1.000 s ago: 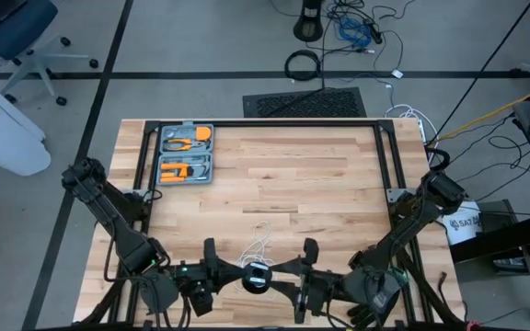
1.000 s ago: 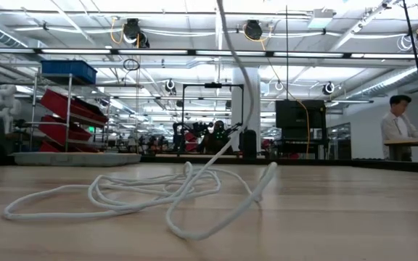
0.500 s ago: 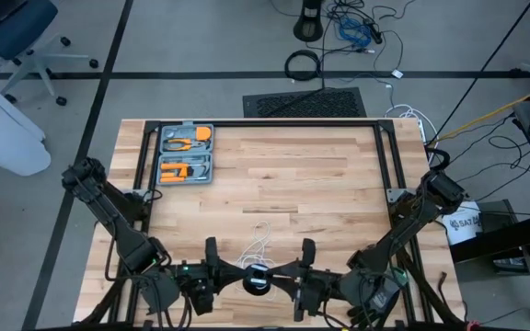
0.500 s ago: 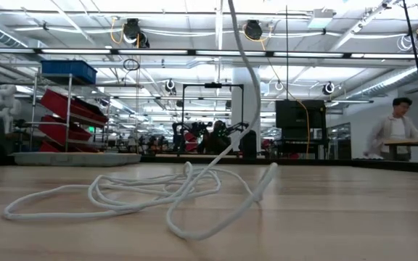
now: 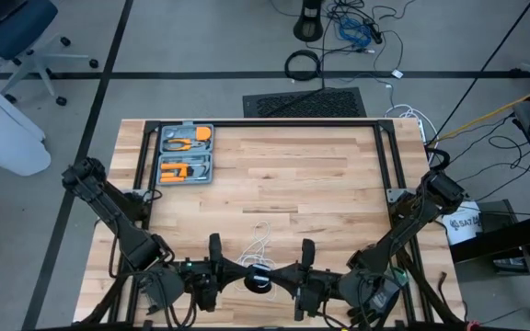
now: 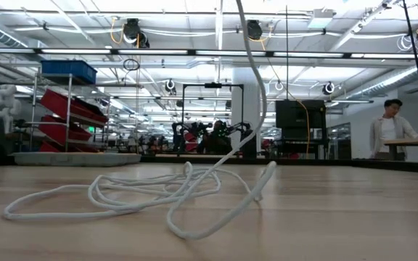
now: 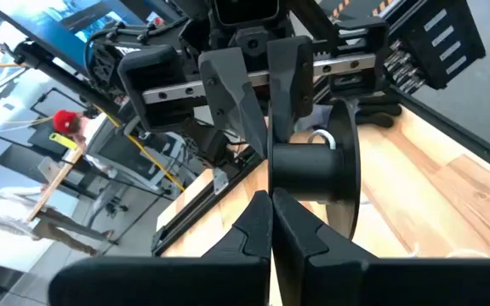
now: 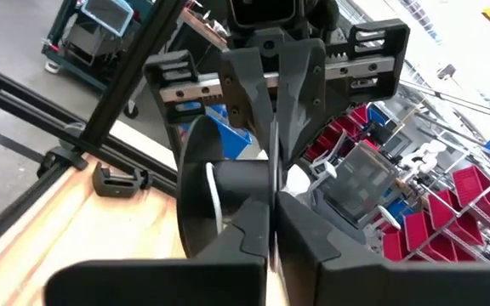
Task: Coil cords
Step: Coil the white wire on the spool
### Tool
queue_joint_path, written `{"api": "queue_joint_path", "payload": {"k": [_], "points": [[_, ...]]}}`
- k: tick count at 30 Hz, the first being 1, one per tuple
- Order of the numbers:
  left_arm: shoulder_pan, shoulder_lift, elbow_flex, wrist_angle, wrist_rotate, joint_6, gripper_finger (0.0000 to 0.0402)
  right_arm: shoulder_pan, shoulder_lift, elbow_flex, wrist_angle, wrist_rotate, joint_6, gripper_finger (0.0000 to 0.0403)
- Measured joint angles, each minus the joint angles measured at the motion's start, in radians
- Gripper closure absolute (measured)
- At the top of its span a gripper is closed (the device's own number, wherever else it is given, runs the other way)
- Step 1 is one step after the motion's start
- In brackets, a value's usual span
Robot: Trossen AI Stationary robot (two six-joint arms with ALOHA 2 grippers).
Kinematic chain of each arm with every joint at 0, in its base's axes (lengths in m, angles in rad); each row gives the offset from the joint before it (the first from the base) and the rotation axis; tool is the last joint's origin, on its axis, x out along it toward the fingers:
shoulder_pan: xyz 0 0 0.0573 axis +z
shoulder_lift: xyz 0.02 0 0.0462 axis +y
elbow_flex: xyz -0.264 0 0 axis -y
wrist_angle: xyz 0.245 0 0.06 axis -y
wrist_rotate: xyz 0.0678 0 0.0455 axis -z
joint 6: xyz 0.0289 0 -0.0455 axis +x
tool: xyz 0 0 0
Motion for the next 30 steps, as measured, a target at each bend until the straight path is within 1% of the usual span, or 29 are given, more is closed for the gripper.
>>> {"api": "queue_joint_path", "payload": {"k": [8,12,16,19,22,24,26,27,28,30], "points": [[-0.002,0.000,0.000,0.030,-0.022,-0.027,0.0396,0.006,0.000,0.000,0.032,0.035,0.006,0.0402],[-0.011,0.000,0.000,0.090,-0.051,-0.029,0.0363,0.009,0.000,0.000,0.063,0.047,0.006,0.0402],[-0.022,0.000,0.000,0.138,-0.068,-0.050,0.0319,0.015,0.000,0.000,0.071,0.119,0.014,0.0403],[-0.033,0.001,0.000,0.190,-0.173,-0.043,0.0301,0.017,0.000,0.000,0.082,0.159,0.032,0.0403],[-0.051,0.001,0.000,0.225,-0.294,-0.056,0.0296,0.023,0.000,0.000,0.134,0.211,0.040,0.0403],[-0.072,0.001,0.000,0.227,-0.347,-0.130,0.0296,0.032,0.000,0.000,0.180,0.255,0.036,0.0403],[-0.092,0.001,0.000,0.223,-0.343,-0.270,0.0296,0.045,0.000,0.000,0.233,0.291,0.020,0.0403],[-0.099,0.001,0.000,0.219,-0.309,-0.352,0.0296,0.051,0.000,0.000,0.264,0.298,0.004,0.0403],[-0.103,0.001,0.001,0.219,-0.264,-0.420,0.0296,0.058,0.000,0.000,0.296,0.294,-0.019,0.0403],[-0.106,0.001,0.000,0.218,-0.133,-0.533,0.0295,0.069,0.000,0.000,0.367,0.286,-0.069,0.0403]]}}
